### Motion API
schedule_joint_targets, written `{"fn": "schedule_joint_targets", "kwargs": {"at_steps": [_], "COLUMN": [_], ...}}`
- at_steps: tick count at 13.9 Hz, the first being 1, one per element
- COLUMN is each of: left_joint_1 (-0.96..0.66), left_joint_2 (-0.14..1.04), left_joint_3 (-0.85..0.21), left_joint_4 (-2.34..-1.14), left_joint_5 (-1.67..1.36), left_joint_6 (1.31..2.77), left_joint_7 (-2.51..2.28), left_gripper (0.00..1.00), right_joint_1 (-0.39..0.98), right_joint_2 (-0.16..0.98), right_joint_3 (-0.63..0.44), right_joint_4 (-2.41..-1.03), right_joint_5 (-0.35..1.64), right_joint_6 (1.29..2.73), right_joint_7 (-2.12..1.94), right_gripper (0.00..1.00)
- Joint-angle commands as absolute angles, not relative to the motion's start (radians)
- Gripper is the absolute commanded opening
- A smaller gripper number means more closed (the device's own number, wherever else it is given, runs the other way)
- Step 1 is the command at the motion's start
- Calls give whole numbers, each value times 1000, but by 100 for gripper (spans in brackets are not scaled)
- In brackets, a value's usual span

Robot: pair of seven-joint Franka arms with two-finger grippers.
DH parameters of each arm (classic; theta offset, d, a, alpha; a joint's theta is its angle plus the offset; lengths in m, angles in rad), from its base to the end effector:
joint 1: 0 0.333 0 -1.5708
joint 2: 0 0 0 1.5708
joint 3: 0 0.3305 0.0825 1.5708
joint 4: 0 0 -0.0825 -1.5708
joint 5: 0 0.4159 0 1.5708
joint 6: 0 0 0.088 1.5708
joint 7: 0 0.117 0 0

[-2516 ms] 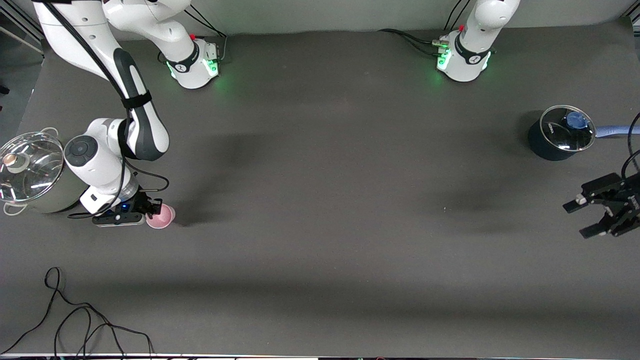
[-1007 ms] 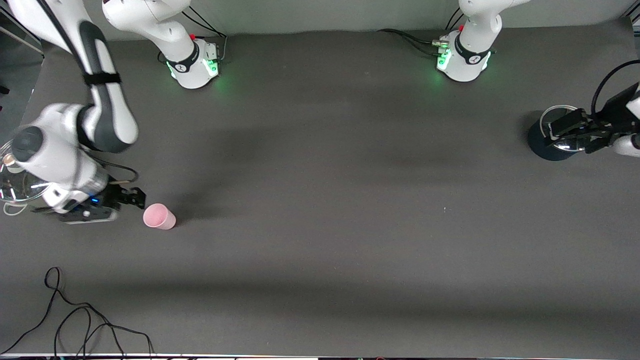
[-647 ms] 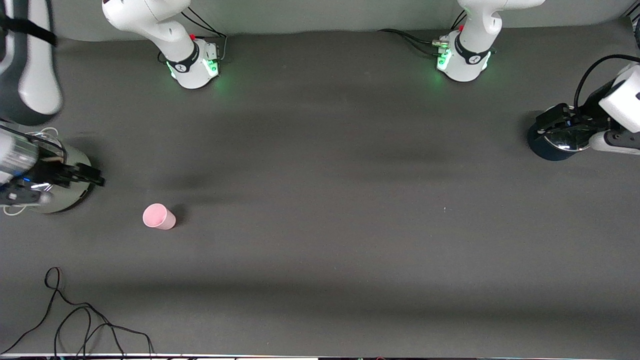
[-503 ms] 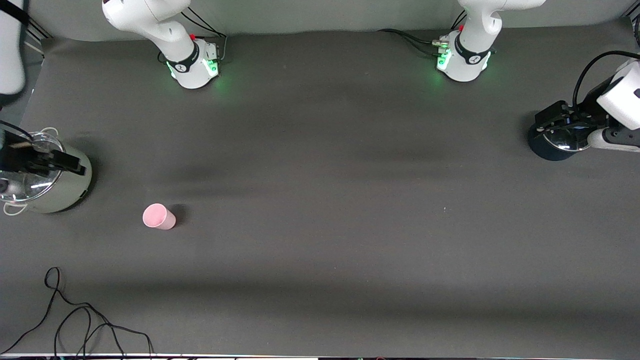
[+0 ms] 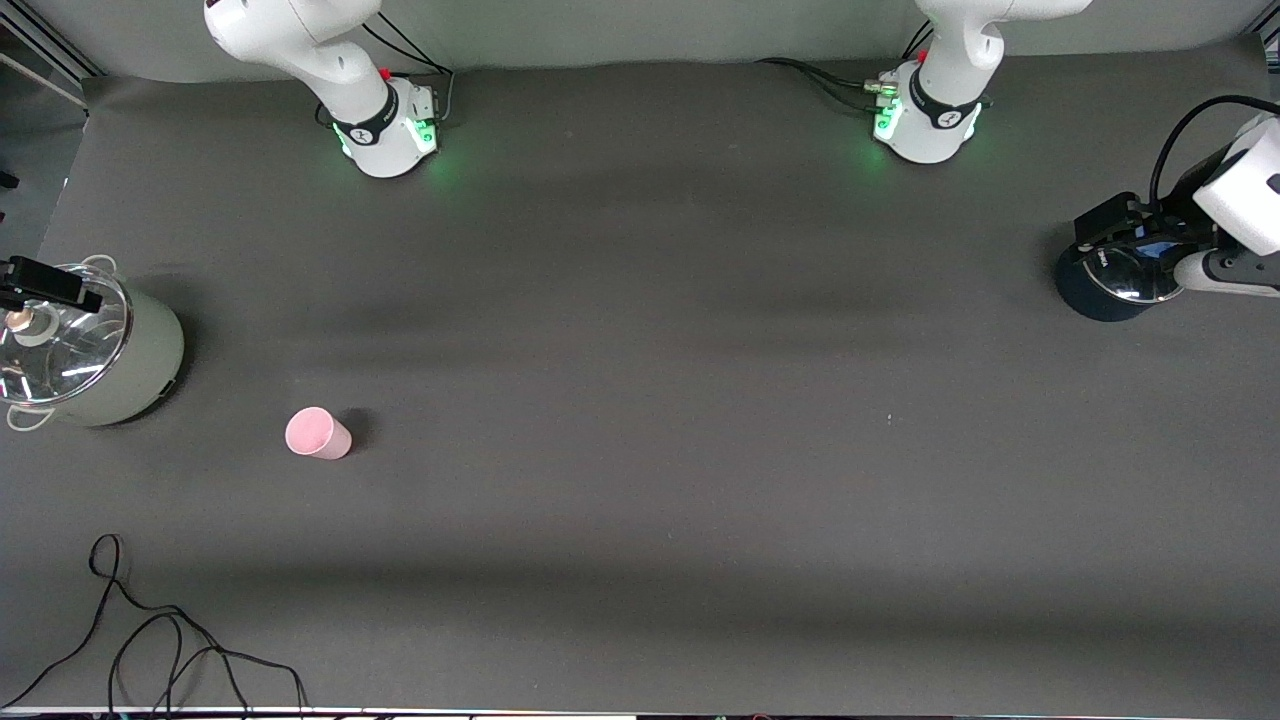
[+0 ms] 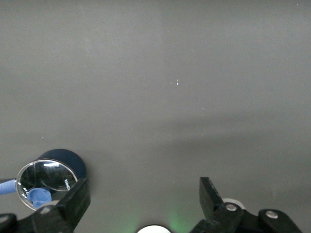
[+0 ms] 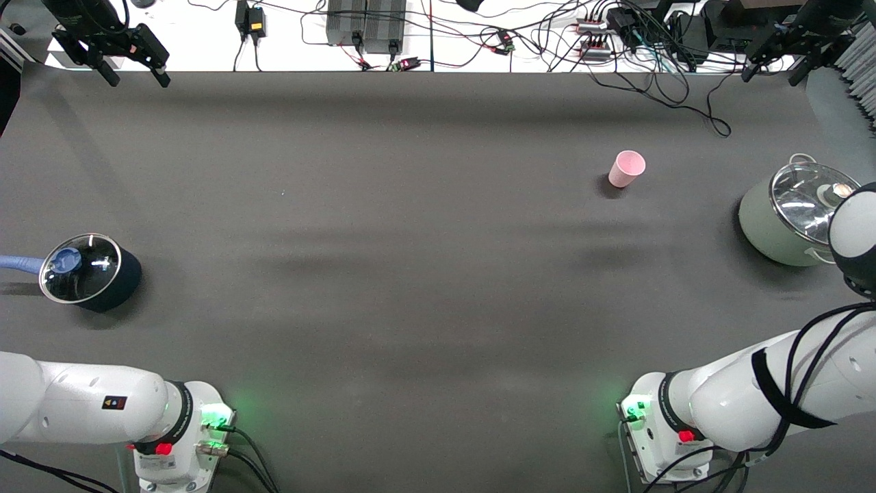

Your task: Transfer pink cup from left to right arm

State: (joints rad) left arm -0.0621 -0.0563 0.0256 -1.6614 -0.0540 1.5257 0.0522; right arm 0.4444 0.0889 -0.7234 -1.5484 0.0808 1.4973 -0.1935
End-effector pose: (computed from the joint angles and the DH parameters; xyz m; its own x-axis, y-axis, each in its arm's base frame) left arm 0.5601 -0.0266 0.6124 0.9929 -0.0910 -0.0763 -0.0866 -0.9945 0.0594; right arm 0.5813 -0.1390 0.5941 0.9904 -0.0827 -0.1110 -0.0881 -0.9951 -0.0441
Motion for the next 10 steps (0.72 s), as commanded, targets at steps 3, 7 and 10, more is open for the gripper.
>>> {"fn": "schedule_joint_targets", "kwargs": {"at_steps": [3, 7, 10], "left_joint_1": [-91, -81, -83], "left_joint_2": [-28, -20, -11], "left_joint_3": [-3, -2, -3], "left_joint_4": [-1641, -1640, -1635], "left_joint_5": [43, 37, 40], "left_joint_6": [1552, 1601, 1623], "left_joint_7": [-50, -54, -46], "left_gripper": [100, 100, 100], "right_joint_1": [462, 442, 212], "right_joint_2": [100, 91, 71], "right_joint_3": [-735, -689, -438], "right_joint_4": [-1528, -1532, -1534], "right_joint_5": [87, 86, 54], "right_joint_6": [1442, 1437, 1437], "right_joint_7": [-204, -195, -195], "right_gripper": [100, 100, 100]}}
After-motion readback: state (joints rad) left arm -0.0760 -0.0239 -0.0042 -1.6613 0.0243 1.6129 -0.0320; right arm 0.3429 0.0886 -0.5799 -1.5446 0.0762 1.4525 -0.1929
